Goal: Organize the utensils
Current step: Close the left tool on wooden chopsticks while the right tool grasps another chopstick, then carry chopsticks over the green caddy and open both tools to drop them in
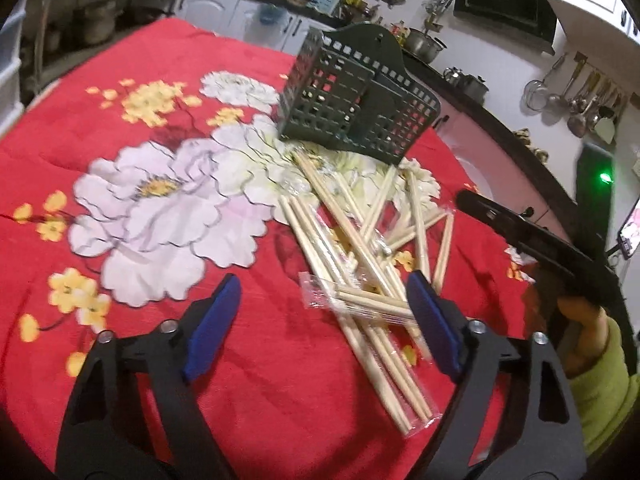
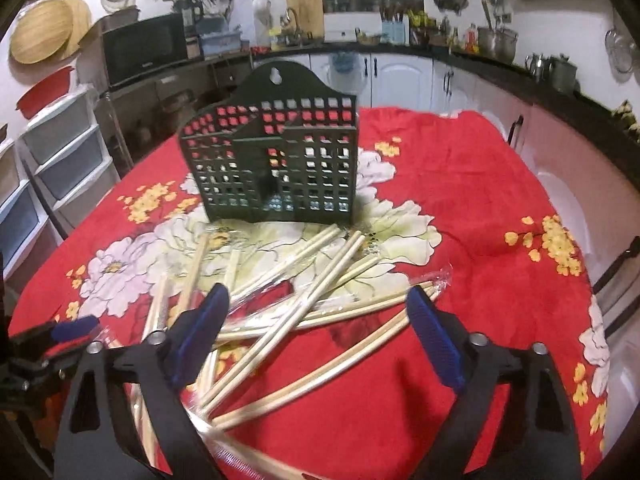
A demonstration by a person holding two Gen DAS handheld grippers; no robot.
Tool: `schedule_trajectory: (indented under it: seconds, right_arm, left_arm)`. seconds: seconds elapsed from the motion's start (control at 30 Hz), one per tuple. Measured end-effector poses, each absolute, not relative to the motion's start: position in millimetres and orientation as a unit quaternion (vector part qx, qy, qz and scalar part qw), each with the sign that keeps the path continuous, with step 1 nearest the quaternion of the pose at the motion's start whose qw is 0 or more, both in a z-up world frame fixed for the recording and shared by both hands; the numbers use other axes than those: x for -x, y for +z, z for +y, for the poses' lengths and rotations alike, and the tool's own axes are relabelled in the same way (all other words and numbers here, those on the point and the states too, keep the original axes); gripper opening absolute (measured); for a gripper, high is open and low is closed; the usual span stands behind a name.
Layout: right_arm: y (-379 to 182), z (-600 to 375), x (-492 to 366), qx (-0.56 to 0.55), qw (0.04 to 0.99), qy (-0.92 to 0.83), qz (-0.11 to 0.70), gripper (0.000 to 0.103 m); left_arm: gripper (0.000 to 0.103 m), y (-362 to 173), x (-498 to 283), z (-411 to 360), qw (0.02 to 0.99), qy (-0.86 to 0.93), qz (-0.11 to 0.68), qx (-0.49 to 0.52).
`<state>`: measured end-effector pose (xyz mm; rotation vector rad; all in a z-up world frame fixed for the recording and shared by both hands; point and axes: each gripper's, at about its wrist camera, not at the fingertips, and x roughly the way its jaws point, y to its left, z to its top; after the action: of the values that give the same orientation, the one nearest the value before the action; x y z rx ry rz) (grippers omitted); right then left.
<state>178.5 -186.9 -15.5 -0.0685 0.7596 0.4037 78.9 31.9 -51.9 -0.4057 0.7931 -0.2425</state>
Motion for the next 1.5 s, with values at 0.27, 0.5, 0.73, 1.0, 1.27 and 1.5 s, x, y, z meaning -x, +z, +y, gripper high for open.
schedule_trajectory:
  seconds: [0.27,0.5,0.73,1.0,1.27,1.5]
  right_arm:
    - [-37.2,-192.8,-239.6,-0.011,0.877,0.194,0.440,0.063]
    - [-44.8,-191.9,-274.5,-0.031,0.864,0.191,0.466,0.050]
    - [-55.2,-195.1,-302.6,-0.055,0.849,0.192,0.490,0.037]
    - [-54.6,-205.5,-317.3,-0.072,0.837,0.221,0.494,0.008]
    - [-18.2,-219.1,-296.7,-0.080,0.854,0.255,0.447,0.004]
    - [34.0,-226.6,-270.5,-0.079,0.873,0.289,0.385,0.003]
  left_arm:
    - [0.050,-61.3,-89.1,32.5,0.884,-0.133,0.396,0.210]
    - [0.024,-64.1,-95.2,34.7,0.879,-0.138,0.405,0.213]
    - [0.009,-59.0,-97.0,33.5,0.878,-0.154,0.402,0.209]
    - [0.001,-42.0,-100.5,27.7,0.883,-0.165,0.392,0.196]
    - [0.001,-8.1,-107.8,18.8,0.890,-0.184,0.373,0.188]
    - [0.000,35.3,-110.5,7.9,0.903,-0.195,0.344,0.169]
